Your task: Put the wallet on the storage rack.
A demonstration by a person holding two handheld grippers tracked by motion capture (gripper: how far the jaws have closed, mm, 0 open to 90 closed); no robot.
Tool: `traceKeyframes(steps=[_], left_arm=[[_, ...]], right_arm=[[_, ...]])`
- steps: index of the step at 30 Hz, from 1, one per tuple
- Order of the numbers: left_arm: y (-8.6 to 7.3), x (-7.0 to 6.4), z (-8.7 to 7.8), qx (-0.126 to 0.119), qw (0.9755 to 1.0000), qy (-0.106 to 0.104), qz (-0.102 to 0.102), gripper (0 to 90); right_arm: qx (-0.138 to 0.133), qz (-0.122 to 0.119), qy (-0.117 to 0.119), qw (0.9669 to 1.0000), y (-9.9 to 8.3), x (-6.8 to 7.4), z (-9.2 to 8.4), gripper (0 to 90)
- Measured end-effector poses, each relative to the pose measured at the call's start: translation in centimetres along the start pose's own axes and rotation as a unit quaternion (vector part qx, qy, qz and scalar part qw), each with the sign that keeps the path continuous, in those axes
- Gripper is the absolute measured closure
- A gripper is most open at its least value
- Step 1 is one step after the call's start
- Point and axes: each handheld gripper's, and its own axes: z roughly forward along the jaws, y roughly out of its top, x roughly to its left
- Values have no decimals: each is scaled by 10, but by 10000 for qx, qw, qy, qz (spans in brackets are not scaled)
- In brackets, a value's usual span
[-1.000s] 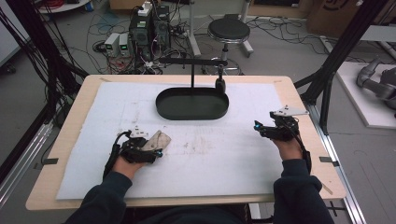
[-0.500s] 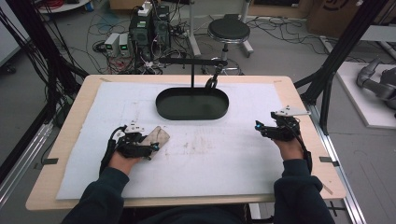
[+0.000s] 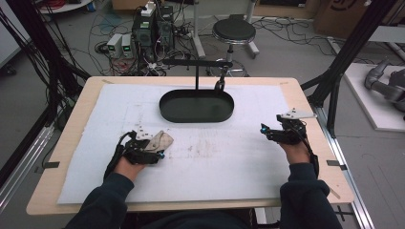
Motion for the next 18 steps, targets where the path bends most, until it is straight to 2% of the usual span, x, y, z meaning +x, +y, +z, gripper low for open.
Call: traceKeyframes(steps=[5, 6, 9, 12, 14, 15, 18], left_arm=[[0, 4, 0, -45, 9999, -136, 40, 352], [-1, 2, 1, -62, 9997, -99, 222, 342], [0, 0, 2, -11, 9996, 0, 276, 319], [2, -1, 0, -74, 9994, 13, 333, 370], [5, 2, -1, -201, 9996, -96, 182, 379], [5, 2, -1, -201, 9996, -96, 182, 379], [21, 14, -10, -640, 9979, -125, -50, 382]], right_arm=[[-11, 2, 0, 10000, 0, 0, 0, 268], [-12, 6, 3, 10000, 0, 0, 0, 268], [2, 18, 4, 10000, 0, 0, 0, 268], [2, 1, 13, 10000, 0, 0, 0, 268], [2, 19, 0, 10000, 0, 0, 0, 268], [2, 19, 0, 10000, 0, 0, 0, 268], [-47, 73, 1, 10000, 0, -2, -1, 268]])
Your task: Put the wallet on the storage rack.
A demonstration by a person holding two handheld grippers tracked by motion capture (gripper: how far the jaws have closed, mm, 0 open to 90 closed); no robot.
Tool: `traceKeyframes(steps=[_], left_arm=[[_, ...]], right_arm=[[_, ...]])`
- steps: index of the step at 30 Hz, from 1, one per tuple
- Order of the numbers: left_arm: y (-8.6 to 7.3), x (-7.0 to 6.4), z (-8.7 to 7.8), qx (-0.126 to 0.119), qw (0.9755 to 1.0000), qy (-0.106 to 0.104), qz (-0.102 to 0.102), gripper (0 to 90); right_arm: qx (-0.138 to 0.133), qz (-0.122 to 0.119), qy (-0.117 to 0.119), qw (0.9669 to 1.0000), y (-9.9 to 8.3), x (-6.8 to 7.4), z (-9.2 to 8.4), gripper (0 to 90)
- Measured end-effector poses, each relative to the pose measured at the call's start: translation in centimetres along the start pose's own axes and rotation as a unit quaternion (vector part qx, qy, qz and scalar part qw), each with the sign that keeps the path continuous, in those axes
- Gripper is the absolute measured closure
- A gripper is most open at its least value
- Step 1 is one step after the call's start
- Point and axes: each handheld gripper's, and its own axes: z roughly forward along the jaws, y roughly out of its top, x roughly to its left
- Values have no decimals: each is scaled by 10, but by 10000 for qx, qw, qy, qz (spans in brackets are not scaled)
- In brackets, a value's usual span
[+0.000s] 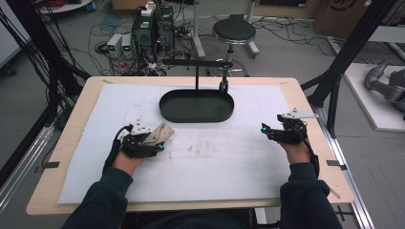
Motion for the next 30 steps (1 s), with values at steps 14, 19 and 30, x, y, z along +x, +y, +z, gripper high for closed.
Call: traceKeyframes(steps=[14, 19, 30], left_arm=[[84, 27, 32, -457, 9984, -153, 297, 385], [102, 32, 55, -496, 9982, -74, 330, 384], [108, 40, 105, -292, 9986, 261, 351, 383]], right_arm=[[-60, 99, 34, 9999, 0, -4, -1, 268], [-79, 129, 40, 9999, 0, -4, -1, 268], [-105, 201, 87, 9997, -1, -7, 0, 268]])
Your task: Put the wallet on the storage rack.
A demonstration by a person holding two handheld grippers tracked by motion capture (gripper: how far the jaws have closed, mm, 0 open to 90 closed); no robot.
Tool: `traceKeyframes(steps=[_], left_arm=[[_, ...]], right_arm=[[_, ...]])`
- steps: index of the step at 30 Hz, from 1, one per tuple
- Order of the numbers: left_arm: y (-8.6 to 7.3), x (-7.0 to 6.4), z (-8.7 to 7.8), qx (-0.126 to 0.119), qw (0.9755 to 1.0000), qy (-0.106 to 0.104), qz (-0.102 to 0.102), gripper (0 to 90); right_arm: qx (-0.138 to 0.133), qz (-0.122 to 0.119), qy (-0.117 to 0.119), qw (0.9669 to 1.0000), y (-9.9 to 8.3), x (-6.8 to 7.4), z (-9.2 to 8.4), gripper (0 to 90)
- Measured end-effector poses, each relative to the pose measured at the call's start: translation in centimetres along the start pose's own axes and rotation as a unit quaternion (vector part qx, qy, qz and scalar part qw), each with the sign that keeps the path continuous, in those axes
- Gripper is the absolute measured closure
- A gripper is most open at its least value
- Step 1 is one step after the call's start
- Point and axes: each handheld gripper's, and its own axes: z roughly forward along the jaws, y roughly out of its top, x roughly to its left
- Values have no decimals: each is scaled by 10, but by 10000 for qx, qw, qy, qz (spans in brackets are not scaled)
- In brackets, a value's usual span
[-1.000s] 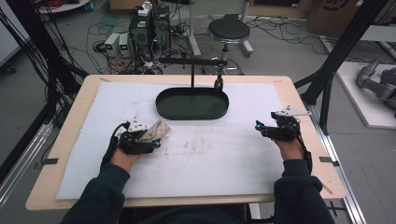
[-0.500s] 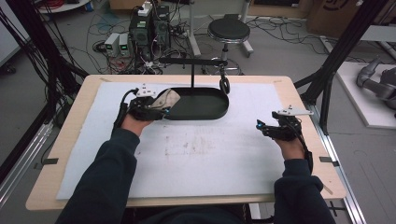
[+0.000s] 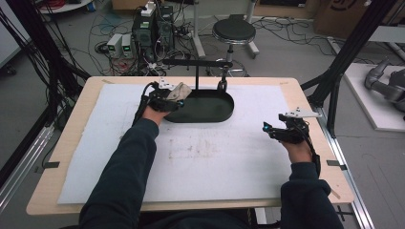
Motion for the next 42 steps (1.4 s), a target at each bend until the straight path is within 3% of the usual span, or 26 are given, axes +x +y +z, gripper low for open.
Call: traceKeyframes(steps=[5, 8, 14, 17, 21, 26, 30, 36, 40, 42], left_arm=[[0, 0, 13, 107, 9999, 2, -49, 380], [-1, -2, 26, 291, 9996, 22, -33, 378], [-5, -4, 37, 557, 9984, 76, -115, 362], [-5, -5, 37, 523, 9983, 45, -233, 319], [0, -7, 30, 371, 9991, 28, -184, 291], [-1, -6, 4, 87, 9991, -77, -398, 271], [-10, -9, -29, -372, 9979, -232, -471, 236], [-36, -11, -79, -1015, 9932, -209, -531, 236], [-58, -9, -109, -1371, 9886, -70, -625, 237], [-69, -7, -121, -1448, 9874, -46, -641, 237]], right_arm=[[-5, 47, 10, 10000, 0, -2, -1, 268], [-15, 65, 24, 10000, -1, -2, -1, 268], [-15, 124, 21, 9999, -2, -5, -1, 268], [-7, 104, 21, 9999, -2, -4, -1, 268], [-31, 112, 0, 9999, -3, -5, -3, 268], [-65, 75, 36, 9999, -2, -3, -5, 268], [-87, 55, 165, 9998, -4, -2, -4, 267], [-212, -110, 444, 9987, -6, 5, -7, 221], [-258, -239, 420, 9985, -6, 7, -8, 217], [-251, -301, 362, 9986, -6, 8, -7, 217]])
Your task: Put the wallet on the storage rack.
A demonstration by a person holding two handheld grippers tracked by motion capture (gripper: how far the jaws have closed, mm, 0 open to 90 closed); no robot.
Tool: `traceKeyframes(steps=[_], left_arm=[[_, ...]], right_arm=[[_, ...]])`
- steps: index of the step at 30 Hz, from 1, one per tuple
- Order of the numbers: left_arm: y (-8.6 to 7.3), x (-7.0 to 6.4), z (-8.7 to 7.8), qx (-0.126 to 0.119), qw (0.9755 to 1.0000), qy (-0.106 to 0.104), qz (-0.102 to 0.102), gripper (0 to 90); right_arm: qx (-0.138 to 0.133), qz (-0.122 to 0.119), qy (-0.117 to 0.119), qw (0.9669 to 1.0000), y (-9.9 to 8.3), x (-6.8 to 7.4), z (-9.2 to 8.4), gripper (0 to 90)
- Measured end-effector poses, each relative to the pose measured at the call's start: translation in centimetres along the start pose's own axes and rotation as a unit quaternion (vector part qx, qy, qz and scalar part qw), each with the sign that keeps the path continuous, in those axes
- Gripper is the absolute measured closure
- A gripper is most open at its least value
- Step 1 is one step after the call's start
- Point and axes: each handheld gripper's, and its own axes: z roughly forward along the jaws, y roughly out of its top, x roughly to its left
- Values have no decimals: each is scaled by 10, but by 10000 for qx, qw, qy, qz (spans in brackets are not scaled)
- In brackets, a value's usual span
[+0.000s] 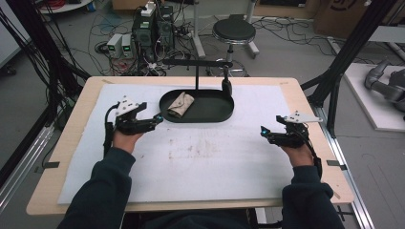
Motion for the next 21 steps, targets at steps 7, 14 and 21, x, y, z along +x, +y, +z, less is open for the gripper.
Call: traceKeyframes(steps=[7, 14, 21], left_arm=[[-20, 9, -34, -151, 9997, 166, -123, 236], [-28, 11, -46, -183, 9993, 298, -120, 236], [-31, 5, -48, -208, 9995, 247, -16, 241]], right_arm=[[38, -175, -139, 9997, 1, 5, -1, 217], [102, -260, -181, 9994, 1, 9, -2, 217], [97, -225, -222, 9995, 1, 11, -3, 217]])
